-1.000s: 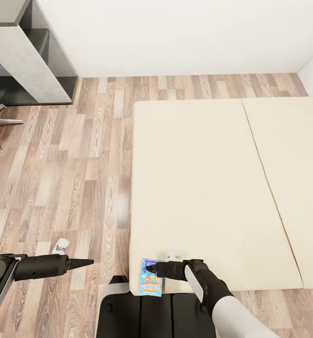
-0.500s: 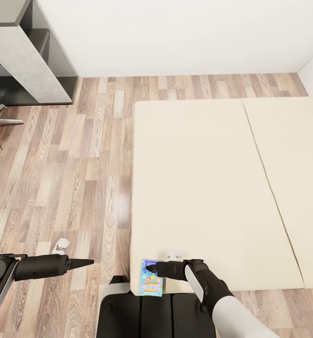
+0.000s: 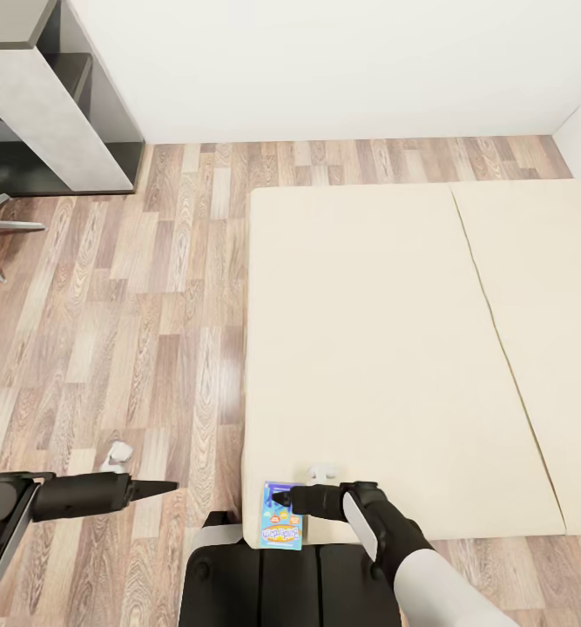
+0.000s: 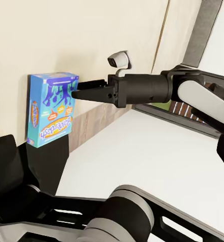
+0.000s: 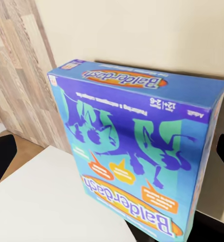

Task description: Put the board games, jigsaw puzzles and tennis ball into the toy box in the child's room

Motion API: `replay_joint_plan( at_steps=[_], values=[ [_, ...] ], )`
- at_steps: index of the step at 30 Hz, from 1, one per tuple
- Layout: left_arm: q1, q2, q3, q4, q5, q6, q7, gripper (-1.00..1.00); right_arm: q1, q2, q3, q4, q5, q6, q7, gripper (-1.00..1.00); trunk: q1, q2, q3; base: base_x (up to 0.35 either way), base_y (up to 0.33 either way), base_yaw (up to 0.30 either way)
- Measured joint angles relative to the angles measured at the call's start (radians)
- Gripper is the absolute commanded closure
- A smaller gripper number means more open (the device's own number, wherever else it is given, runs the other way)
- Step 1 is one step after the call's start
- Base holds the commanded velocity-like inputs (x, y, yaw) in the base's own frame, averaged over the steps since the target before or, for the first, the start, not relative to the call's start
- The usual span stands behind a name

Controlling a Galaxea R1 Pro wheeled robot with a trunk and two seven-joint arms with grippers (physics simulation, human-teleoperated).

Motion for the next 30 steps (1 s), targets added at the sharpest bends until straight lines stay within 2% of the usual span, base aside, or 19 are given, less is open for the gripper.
replay_joint_plan(
  at_steps=[9, 30],
  values=[
    [0.0, -0.008, 0.001, 0.0, -0.001, 0.0, 0.0, -1.0, 0.0, -0.009, -0.004, 0.0, -0.001, 0.002, 0.001, -1.0, 0.0, 0.0, 0.0, 0.0, 0.0, 0.0],
    [0.0, -0.008, 0.002, 0.0, -0.001, 0.0, 0.0, -1.0, 0.0, -0.007, 0.001, 0.0, -0.002, 0.017, 0.016, -1.0, 0.0, 0.0, 0.0, 0.0, 0.0, 0.0]
  ],
)
